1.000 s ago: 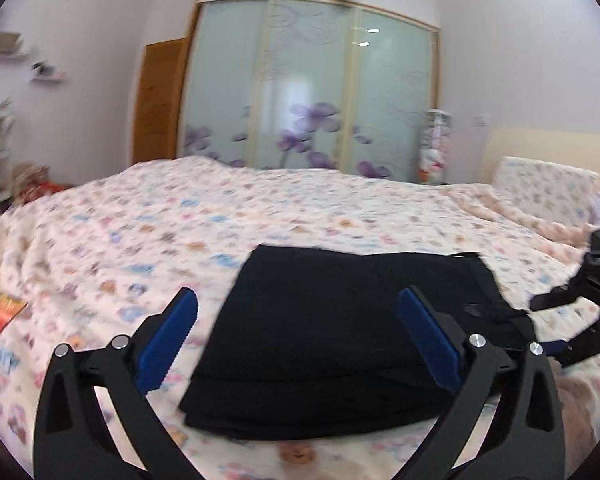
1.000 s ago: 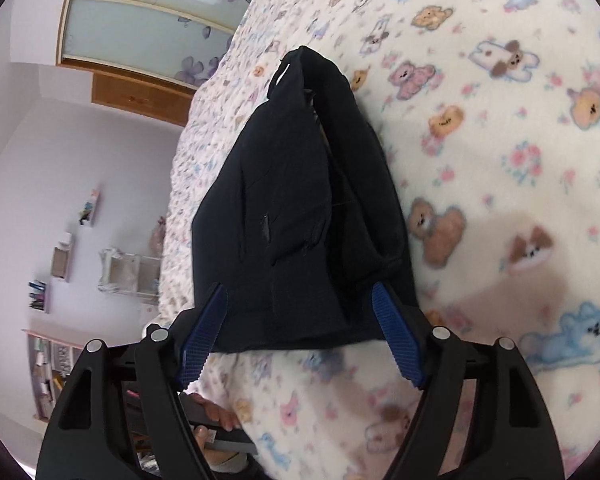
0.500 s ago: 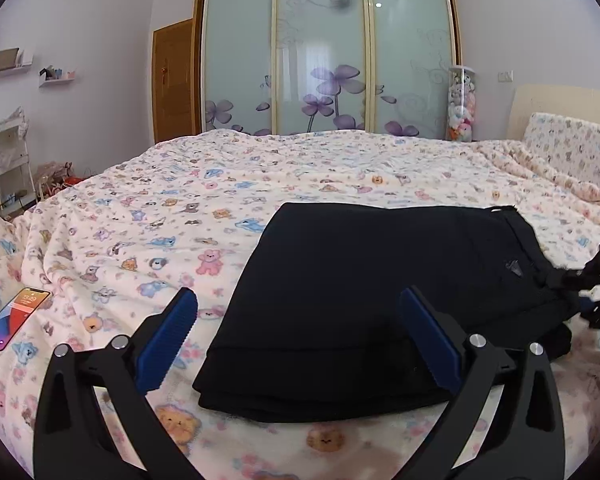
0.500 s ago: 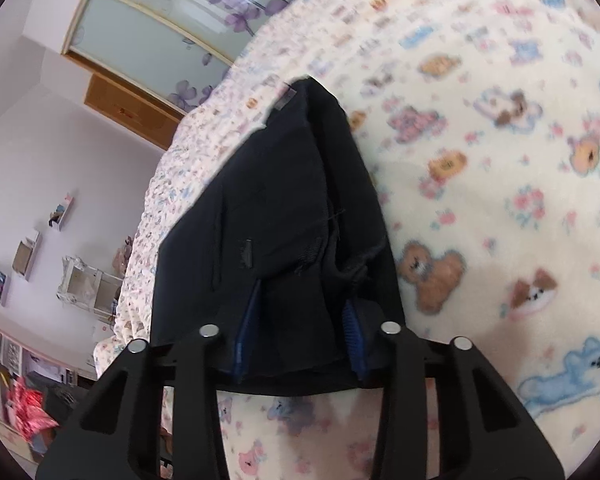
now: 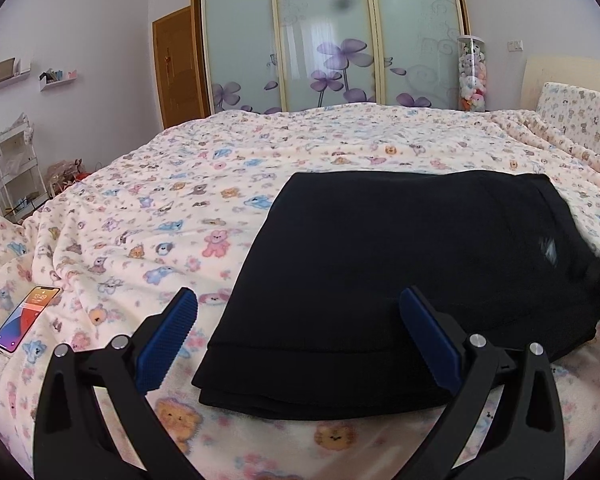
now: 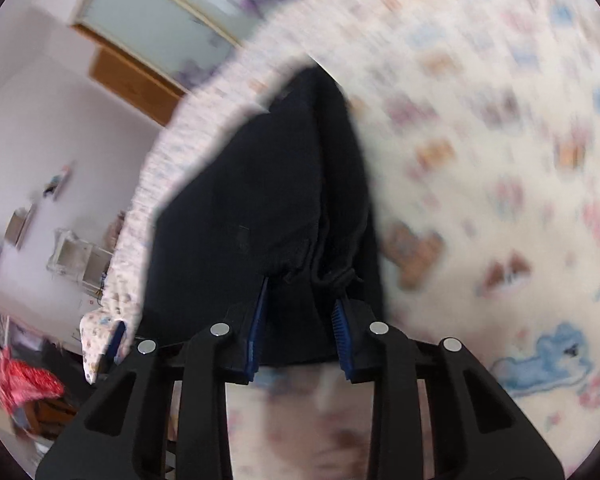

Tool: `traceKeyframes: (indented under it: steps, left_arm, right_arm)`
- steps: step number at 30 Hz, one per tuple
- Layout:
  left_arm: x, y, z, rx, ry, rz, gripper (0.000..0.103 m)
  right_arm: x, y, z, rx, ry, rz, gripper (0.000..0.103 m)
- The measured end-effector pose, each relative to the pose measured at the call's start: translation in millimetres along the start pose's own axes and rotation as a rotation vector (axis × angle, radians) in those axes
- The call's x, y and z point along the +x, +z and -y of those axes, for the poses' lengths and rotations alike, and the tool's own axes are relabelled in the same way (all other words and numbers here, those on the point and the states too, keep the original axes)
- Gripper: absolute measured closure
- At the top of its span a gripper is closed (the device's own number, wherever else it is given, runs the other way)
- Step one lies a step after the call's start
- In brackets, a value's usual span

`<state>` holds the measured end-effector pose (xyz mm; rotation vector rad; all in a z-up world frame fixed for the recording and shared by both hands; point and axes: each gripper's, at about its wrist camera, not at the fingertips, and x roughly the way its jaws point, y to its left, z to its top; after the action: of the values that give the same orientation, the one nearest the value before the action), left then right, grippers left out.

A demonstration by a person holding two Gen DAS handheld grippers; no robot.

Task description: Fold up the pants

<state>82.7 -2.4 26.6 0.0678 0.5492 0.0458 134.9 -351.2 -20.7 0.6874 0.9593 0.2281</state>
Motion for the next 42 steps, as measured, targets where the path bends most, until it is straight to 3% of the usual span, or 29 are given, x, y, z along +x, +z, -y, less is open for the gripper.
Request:
traceKeyframes:
  steps: [3,6,8,11,12,14,16,17,19,22,23,24,26,32,34,38,40,41,42]
  left_arm:
    - [2.2,-0.3,-0.8,0.001,0.005,-0.012,0.002]
    - [2.1,0.1,-1.8,-0.001,0.002,-0.009,0.002]
    - [-2.0,2.8,-5.5,-0.016,-0.018,0.016,0.002]
    - [-20.6,12.2,-14.4,-0.060,-0.064,0.138,0.002]
    - [-27.1,16.2,-16.5,-0.074,-0.077,0.185,0.002]
    - [-34.3,25.9,-17.5,-0.097,-0.127,0.248,0.002]
    - [-28.9,37.0,-13.7,-0.101,-0.193,0.217,0.002]
    - [-19.9,41.1,-9.7,-0.100,-0.253,0.167,0.002]
    - [-8.1,41.0,-5.5,-0.102,-0.299,0.110,0.002]
    - [14.9,32.9,2.5,-0.067,-0.264,0.017,0.002]
    - [29.2,28.9,3.1,-0.058,-0.223,-0.054,0.002]
    - [49.6,23.2,2.1,-0.058,-0.180,-0.162,0.002]
    - [73.1,14.1,-2.7,-0.081,-0.211,-0.279,0.002]
    - [69.3,11.4,-2.7,-0.081,-0.202,-0.255,0.002]
    - [67.5,12.2,-5.7,-0.098,-0.218,-0.245,0.002]
    - [66.9,11.4,-6.3,-0.100,-0.221,-0.238,0.002]
    - [67.4,11.7,-5.8,-0.098,-0.219,-0.239,0.002]
    - [67.6,12.3,-6.1,-0.100,-0.221,-0.238,0.002]
    - [67.7,12.1,-6.3,-0.101,-0.223,-0.237,0.002]
  right_arm:
    - [2.4,1.8,7.6,0.013,0.036,-0.012,0.068]
    - [-7.0,2.5,-2.1,-0.040,-0.015,-0.014,0.056]
    - [-20.1,4.6,-6.6,-0.061,-0.055,0.019,0.055]
    - [-44.2,9.7,-14.6,-0.117,-0.082,0.151,0.055]
    - [-52.9,10.3,-21.5,-0.154,-0.068,0.204,0.055]
    - [-54.1,8.6,-33.8,-0.201,0.025,0.216,0.055]
    - [-46.0,7.5,-44.0,-0.222,0.116,0.177,0.055]
    - [-41.5,6.1,-47.3,-0.228,0.143,0.162,0.055]
    - [-31.5,4.4,-54.3,-0.248,0.177,0.138,0.055]
    - [-14.0,2.1,-59.6,-0.274,0.156,0.084,0.054]
    - [1.5,0.9,-55.5,-0.260,0.075,0.023,0.050]
    - [15.8,0.4,-46.0,-0.232,0.028,-0.031,0.052]
    - [22.5,-2.7,-33.1,-0.183,0.073,-0.036,0.053]
    - [9.7,3.3,-25.6,-0.114,0.145,-0.034,0.053]
    - [-7.4,12.5,-30.0,-0.126,0.209,0.063,0.053]
    - [-30.2,22.4,-33.6,-0.161,0.230,0.245,0.051]
    - [-24.6,29.1,-31.0,-0.149,0.212,0.275,0.042]
    - [-15.6,30.9,-26.7,-0.133,0.175,0.255,0.031]
    - [4.6,33.0,-19.1,-0.100,0.104,0.176,0.027]
